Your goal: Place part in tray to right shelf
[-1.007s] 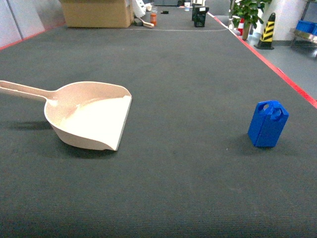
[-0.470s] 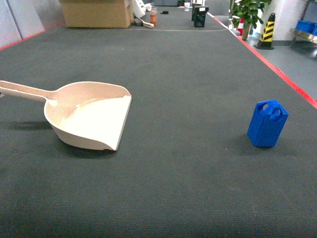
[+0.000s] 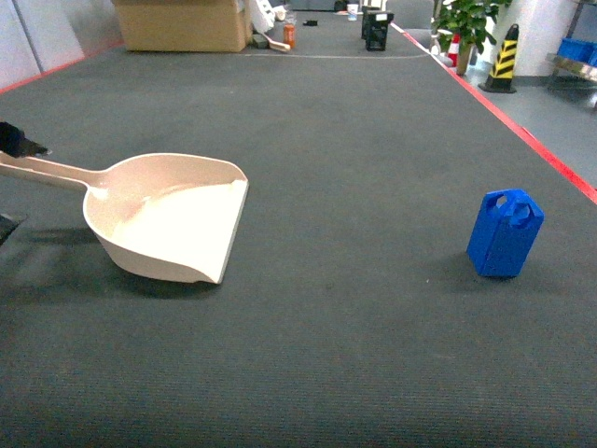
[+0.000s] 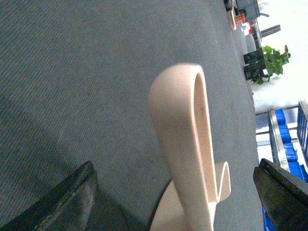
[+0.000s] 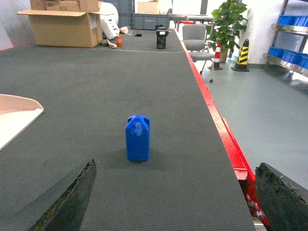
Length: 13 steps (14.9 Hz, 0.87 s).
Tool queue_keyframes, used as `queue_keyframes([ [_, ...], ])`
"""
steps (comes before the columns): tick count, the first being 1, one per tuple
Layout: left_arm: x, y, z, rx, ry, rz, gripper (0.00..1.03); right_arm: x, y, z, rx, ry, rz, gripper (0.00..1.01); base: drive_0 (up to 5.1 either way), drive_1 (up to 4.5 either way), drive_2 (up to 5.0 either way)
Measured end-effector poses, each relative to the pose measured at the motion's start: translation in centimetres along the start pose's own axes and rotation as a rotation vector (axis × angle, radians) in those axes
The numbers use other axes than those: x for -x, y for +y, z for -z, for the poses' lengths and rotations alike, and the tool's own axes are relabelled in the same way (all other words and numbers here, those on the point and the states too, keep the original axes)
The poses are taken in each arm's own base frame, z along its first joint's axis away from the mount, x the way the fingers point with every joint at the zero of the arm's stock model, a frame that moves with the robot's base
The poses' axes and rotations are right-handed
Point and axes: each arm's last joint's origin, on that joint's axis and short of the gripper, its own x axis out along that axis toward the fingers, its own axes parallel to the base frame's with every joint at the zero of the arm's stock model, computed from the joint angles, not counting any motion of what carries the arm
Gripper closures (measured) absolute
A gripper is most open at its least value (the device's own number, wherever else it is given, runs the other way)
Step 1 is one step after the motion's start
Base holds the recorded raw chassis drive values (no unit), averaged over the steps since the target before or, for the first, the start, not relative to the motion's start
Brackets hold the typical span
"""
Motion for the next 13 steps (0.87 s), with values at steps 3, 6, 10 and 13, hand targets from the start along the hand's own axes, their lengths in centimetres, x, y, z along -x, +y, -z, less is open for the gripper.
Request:
queue_keyframes([
  [3,-3.2,-0.6,-0.7,0.001,0.007,0.000,0.05,0.0,0.0,0.0,0.000,0.000,0.000,0.03,0.0,0.00,0.0],
  [6,-5.2,-0.2,-0.3,-0.001,0.018,-0.002,0.22,0.0,0.0,0.0,0.000,0.000,0.000,0.03,0.0,0.00,0.0],
  [10,-5.9,-0.7,-0.2,0.031,0.015,0.063,0.73,0.0,0.0,0.0,0.000,0.000,0.000,0.03,0.0,0.00,0.0],
  [13,-5.3,-1.3,0.1,0.098,0.010,0.124,0.87,0.0,0.0,0.0,0.000,0.000,0.000,0.03,0.0,0.00,0.0],
])
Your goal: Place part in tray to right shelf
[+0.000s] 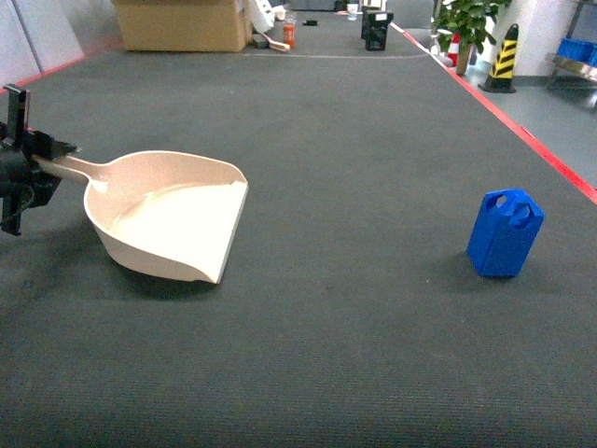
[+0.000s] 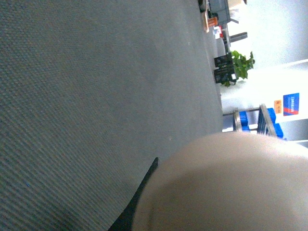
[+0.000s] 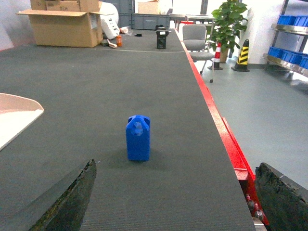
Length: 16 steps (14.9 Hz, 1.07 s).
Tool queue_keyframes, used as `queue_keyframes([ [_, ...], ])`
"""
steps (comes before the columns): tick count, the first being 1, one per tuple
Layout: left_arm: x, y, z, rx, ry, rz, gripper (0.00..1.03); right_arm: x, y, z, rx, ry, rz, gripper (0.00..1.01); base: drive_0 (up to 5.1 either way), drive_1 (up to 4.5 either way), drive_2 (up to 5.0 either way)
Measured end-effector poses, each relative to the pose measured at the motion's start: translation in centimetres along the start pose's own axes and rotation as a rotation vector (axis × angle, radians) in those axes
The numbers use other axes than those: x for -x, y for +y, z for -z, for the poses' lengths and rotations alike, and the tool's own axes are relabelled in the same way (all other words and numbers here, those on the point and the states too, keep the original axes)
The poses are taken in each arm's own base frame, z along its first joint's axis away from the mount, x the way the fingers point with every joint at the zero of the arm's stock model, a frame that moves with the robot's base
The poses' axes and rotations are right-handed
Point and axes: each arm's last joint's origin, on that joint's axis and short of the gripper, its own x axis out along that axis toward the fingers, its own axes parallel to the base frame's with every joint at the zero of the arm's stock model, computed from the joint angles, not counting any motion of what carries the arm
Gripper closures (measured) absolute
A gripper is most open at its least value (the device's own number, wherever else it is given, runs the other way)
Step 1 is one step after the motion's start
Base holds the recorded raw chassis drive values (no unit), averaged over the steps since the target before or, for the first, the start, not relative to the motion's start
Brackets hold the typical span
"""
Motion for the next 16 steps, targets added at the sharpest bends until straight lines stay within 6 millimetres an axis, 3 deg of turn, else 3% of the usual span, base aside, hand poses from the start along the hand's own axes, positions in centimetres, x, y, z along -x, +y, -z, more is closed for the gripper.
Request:
queue_keyframes([
  [2,0.7,-0.8,0.5,-0.002,-0.001,0.032,0.87,0.0,0.0,0.0,0.000,0.000,0.000,0.03,0.0,0.00,0.0],
  [3,2.0,-2.8,1.7,-0.026,0.035,0.115,0.88,0.0,0.0,0.0,0.000,0.000,0.000,0.03,0.0,0.00,0.0],
  [4,4.5,-9.7,4.2,-0.054,0.074,0.380,0.88,0.0,0.0,0.0,0.000,0.000,0.000,0.03,0.0,0.00,0.0],
  [6,6.0,-13.0,5.7,-0.056,0.099,0.528,0.88,0.0,0.0,0.0,0.000,0.000,0.000,0.03,0.0,0.00,0.0],
  [7,6.9,-14.6,7.7,-0.042,0.154,0.616,0.88,0.0,0.0,0.0,0.000,0.000,0.000,0.03,0.0,0.00,0.0],
  [11,7.1,-14.7,11.8,0.004,0.263,0.598,0.89,0.0,0.0,0.0,0.000,0.000,0.000,0.03,0.0,0.00,0.0],
  [16,6.0,-13.4,13.6,0.047,0.275,0.466,0.89,0.0,0.0,0.0,0.000,0.000,0.000,0.03,0.0,0.00,0.0],
])
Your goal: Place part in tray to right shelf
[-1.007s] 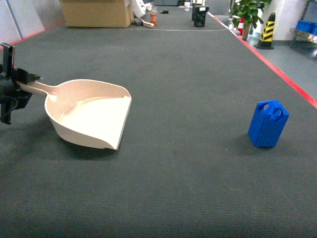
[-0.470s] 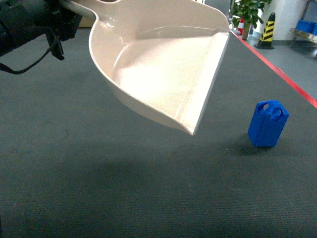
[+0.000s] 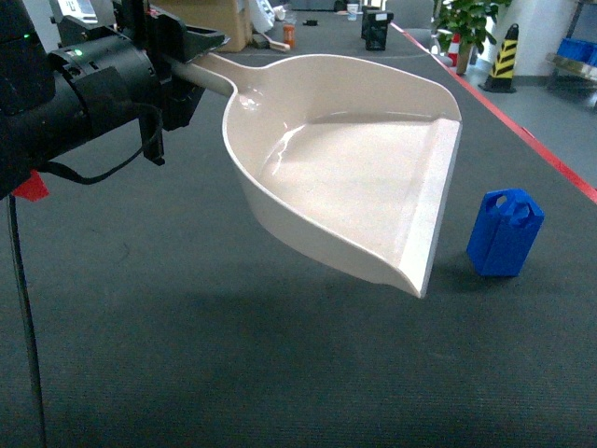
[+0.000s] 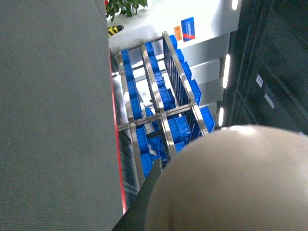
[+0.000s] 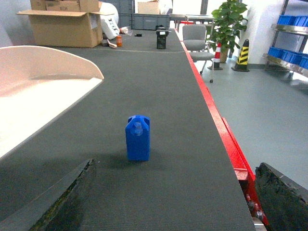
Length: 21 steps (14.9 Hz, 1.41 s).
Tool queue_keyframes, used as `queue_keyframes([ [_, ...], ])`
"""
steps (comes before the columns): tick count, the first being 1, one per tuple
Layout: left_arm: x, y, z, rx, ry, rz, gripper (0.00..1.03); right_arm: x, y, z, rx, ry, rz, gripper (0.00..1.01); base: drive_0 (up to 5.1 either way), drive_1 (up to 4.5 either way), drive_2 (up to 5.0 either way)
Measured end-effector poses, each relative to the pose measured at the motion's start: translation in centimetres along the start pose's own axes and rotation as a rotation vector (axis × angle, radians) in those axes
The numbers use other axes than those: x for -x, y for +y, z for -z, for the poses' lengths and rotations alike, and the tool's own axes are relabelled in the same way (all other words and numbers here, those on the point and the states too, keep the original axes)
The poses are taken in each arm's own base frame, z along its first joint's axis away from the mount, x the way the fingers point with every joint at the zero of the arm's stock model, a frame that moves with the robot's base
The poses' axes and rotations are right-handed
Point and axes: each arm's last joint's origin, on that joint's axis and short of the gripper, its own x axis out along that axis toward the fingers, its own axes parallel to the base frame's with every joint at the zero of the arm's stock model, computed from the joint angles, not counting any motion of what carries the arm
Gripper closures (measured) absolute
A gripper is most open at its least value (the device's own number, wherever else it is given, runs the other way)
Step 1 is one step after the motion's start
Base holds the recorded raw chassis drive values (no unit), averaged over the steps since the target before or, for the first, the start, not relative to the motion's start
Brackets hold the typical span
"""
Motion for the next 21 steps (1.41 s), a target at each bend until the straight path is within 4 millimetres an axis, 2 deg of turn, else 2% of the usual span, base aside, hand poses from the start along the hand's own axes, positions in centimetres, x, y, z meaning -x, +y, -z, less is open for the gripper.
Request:
queue_keyframes([
  [6,0.1,-0.3,0.8,0.089,-0.006,0.048,0.89,0.0,0.0,0.0,0.000,0.000,0.000,0.03,0.0,0.00,0.0],
  [9,-0.1,-0.4,1.9,0.129,0.013,0.052,0.89,0.0,0.0,0.0,0.000,0.000,0.000,0.03,0.0,0.00,0.0],
  [15,0.2,1.0,3.2,0.234,0.025,-0.038,0.90,0.0,0.0,0.0,0.000,0.002,0.000,0.03,0.0,0.00,0.0],
  [16,0.2,1.0,3.2,0.235,0.025,-0.039,0.90,0.0,0.0,0.3,0.034,0.145,0.036,0.03,0.0,0.00,0.0],
  [17,0.2,1.1,3.1,0.237,0.020,-0.042,0.90,-1.2,-0.2,0.2,0.070,0.262,0.047,0.03,0.0,0.00,0.0],
  [18,0.2,1.0,3.1,0.236,0.022,-0.036,0.90,-2.5,-0.6,0.0,0.081,0.291,0.047,0.03,0.0,0.00,0.0],
  [20,0.2,1.1,3.1,0.237,0.022,-0.041,0.90,-6.3,-1.0,-0.6,0.101,0.303,0.005,0.03,0.0,0.00,0.0],
  [21,0.2,1.0,3.1,0.236,0.021,-0.037,0.90,-9.0,-1.0,-0.6,0.108,0.321,-0.039,0.03,0.0,0.00,0.0],
])
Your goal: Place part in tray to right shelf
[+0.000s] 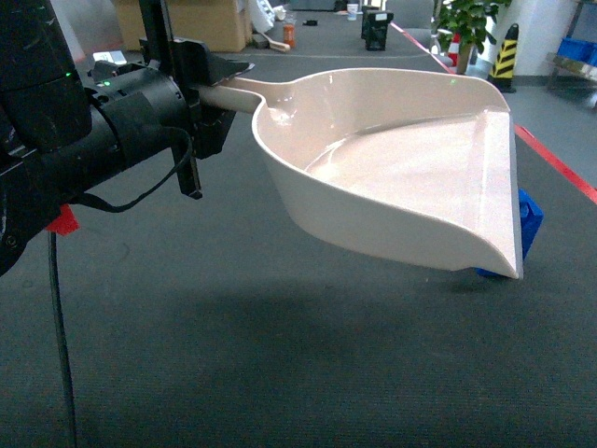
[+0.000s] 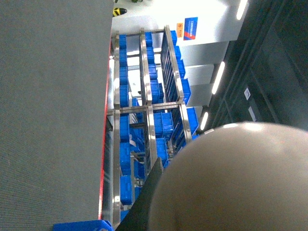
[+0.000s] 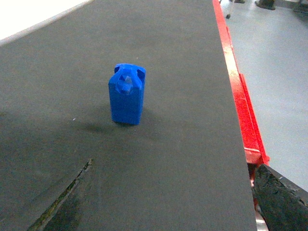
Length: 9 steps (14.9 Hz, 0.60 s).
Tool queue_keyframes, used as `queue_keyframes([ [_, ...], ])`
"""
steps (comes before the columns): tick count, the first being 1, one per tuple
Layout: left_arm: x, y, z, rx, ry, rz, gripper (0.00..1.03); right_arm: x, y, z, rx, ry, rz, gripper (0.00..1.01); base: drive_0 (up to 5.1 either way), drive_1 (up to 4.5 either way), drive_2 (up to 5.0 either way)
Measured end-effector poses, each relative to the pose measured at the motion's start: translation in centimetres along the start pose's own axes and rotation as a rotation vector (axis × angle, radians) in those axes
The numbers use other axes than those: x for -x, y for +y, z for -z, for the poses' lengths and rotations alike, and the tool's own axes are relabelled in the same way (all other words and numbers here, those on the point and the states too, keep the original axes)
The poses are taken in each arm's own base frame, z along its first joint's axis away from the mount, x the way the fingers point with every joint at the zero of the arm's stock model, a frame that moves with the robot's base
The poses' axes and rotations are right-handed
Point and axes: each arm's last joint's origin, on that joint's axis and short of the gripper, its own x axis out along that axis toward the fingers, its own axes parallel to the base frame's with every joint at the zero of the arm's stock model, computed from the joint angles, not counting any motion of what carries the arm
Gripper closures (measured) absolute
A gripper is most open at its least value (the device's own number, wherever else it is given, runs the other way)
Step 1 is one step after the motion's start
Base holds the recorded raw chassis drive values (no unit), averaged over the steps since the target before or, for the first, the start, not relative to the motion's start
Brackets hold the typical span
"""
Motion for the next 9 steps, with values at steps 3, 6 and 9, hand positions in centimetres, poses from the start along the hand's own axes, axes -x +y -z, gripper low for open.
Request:
queue_keyframes([
  [3,0.0,0.0,0.0,0.001,-0.001,-0.004,0.90,-7.3,0.2,-0.1,0.045,0.100,-0.083,0.03,0.0,0.00,0.0],
  [6,0.0,0.0,0.0,0.001,0.000,-0.004,0.90,-12.4,1.8,0.6,0.076,0.206,-0.165,0.03,0.0,0.00,0.0],
  [9,0.0,0.0,0.0,0.001,-0.001,-0.004,0.90,-16.2,3.2,-0.4,0.090,0.208,-0.158,0.03,0.0,0.00,0.0],
])
